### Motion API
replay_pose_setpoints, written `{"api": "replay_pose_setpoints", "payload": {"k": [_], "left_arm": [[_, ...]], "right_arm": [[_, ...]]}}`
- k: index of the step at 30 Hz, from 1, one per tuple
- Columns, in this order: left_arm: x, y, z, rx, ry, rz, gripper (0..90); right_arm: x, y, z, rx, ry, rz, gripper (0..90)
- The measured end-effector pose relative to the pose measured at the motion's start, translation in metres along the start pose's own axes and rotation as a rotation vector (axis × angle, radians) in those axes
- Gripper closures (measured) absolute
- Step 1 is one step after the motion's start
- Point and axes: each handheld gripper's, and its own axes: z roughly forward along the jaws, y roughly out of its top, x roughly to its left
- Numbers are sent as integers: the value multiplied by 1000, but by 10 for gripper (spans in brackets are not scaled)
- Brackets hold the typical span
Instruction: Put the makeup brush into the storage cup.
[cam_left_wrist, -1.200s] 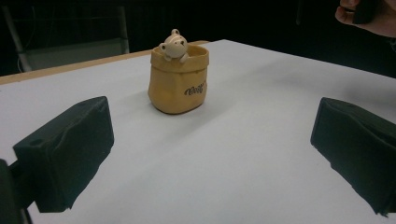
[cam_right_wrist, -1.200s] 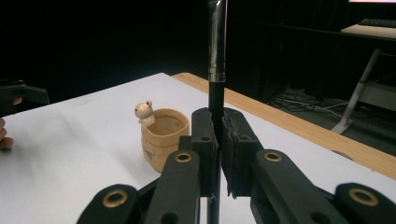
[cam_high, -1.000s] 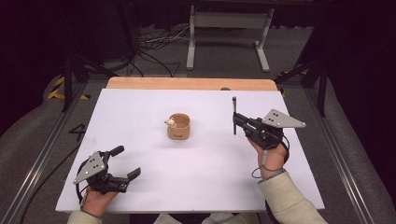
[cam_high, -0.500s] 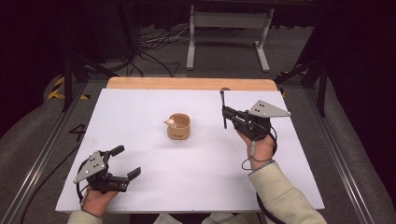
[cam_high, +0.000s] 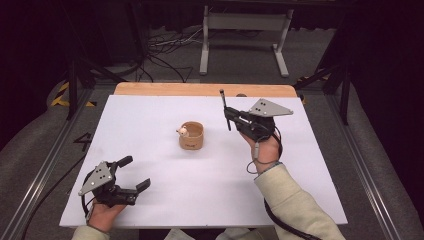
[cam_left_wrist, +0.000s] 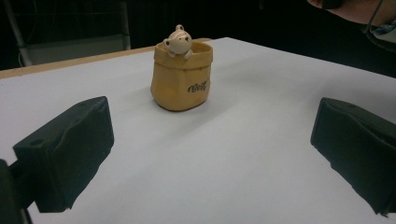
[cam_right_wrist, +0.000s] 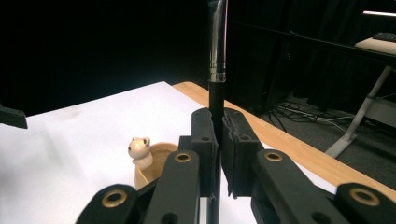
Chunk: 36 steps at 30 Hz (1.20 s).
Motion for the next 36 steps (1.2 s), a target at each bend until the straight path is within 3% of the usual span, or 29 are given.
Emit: {"api": "replay_pose_setpoints", "payload": {"k": [23,36], "left_arm": [[0,-2,-9,6,10,4,0],[-1,-2,-6,-1,-7,-10,0]], "right_arm": [[10,10,51,-9,49,-2,839],[14,17,68,-17,59,-14,839]]}}
